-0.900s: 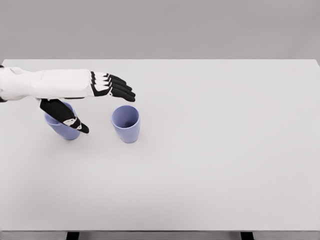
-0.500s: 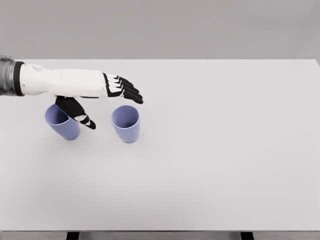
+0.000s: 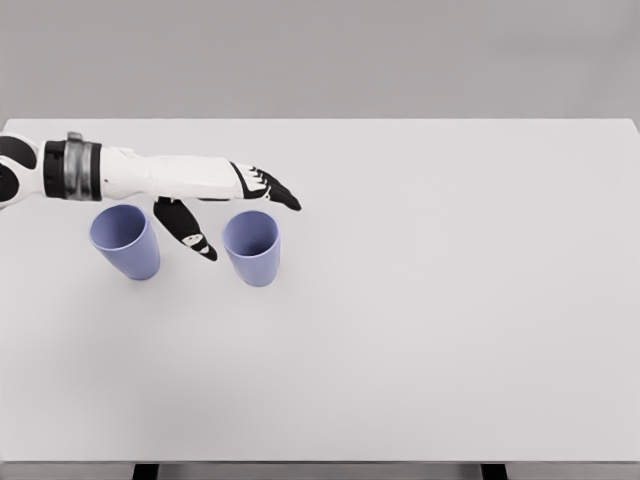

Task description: Place the right cup on the left cup with left arm

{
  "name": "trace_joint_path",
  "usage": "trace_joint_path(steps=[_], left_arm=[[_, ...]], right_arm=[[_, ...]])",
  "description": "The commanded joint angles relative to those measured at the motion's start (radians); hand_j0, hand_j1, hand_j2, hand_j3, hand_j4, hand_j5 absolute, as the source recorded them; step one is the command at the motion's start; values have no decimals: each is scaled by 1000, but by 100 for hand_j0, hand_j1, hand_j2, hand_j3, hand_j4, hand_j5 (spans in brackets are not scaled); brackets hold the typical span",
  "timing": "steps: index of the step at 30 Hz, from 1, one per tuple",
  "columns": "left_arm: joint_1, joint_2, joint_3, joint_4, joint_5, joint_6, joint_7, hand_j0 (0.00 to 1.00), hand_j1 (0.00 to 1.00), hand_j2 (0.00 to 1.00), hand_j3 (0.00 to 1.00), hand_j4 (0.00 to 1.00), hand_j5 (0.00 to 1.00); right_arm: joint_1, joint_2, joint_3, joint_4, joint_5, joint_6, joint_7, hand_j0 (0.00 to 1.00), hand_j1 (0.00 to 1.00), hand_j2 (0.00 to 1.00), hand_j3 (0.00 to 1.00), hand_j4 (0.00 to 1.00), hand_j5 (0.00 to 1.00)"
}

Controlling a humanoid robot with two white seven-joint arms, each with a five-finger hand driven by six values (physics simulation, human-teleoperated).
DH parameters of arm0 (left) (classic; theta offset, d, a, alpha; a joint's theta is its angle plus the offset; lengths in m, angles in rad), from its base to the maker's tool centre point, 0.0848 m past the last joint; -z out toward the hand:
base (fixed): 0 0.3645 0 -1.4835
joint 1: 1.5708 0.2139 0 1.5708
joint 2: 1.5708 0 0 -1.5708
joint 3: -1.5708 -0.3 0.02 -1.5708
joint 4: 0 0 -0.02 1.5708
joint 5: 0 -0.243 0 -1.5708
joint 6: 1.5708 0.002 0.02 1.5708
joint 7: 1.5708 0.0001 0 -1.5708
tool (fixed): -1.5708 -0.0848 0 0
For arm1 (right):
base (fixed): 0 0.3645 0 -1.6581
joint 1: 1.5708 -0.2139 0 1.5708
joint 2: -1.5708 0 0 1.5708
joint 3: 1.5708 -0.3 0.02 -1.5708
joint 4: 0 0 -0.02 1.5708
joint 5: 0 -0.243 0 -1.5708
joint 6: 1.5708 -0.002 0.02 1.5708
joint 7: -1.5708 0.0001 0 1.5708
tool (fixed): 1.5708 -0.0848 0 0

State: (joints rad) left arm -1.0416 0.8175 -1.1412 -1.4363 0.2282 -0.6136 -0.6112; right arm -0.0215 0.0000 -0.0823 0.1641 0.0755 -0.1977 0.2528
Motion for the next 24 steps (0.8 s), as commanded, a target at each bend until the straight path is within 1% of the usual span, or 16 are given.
trace_joint_path(steps=[1,7,8,10,12,13,15,16,17,21,24], left_arm=[[0,-6,1,17,5,3,0,100,100,100,100,100,100],[2,-3,1,17,3,3,0,100,100,100,100,100,100],[0,-1,1,25,2,3,0,100,100,100,100,100,100],[-2,-8,5,76,-4,3,0,100,100,100,100,100,100],[0,-35,5,115,-23,3,0,100,100,100,100,100,100],[0,-43,6,120,-38,3,0,100,100,100,100,100,100],[2,-54,5,119,-38,3,0,100,100,100,100,100,100],[8,-60,3,120,-39,3,0,100,100,100,100,100,100],[29,-64,9,120,-41,3,0,100,100,100,100,100,100],[54,-74,14,123,-64,3,0,100,100,100,100,100,100],[63,-104,15,165,-82,3,0,100,100,100,100,100,100]], right_arm=[[0,0,-1,0,0,0,0,100,100,100,100,100,100],[2,0,1,0,1,0,0,100,100,100,100,100,100],[0,0,-1,0,0,0,0,100,100,100,100,100,100],[0,0,1,0,1,0,0,100,100,100,100,100,100],[0,0,-1,0,0,0,0,100,100,100,100,100,100],[0,0,-1,0,0,0,0,100,100,100,100,100,100],[0,0,1,0,1,0,0,100,100,100,100,100,100],[0,0,-1,0,0,0,0,100,100,100,100,100,100],[0,0,-1,0,1,0,0,100,100,100,100,100,100],[0,0,-1,0,0,0,0,100,100,100,100,100,100],[0,0,-1,0,0,0,0,100,100,100,100,100,100]])
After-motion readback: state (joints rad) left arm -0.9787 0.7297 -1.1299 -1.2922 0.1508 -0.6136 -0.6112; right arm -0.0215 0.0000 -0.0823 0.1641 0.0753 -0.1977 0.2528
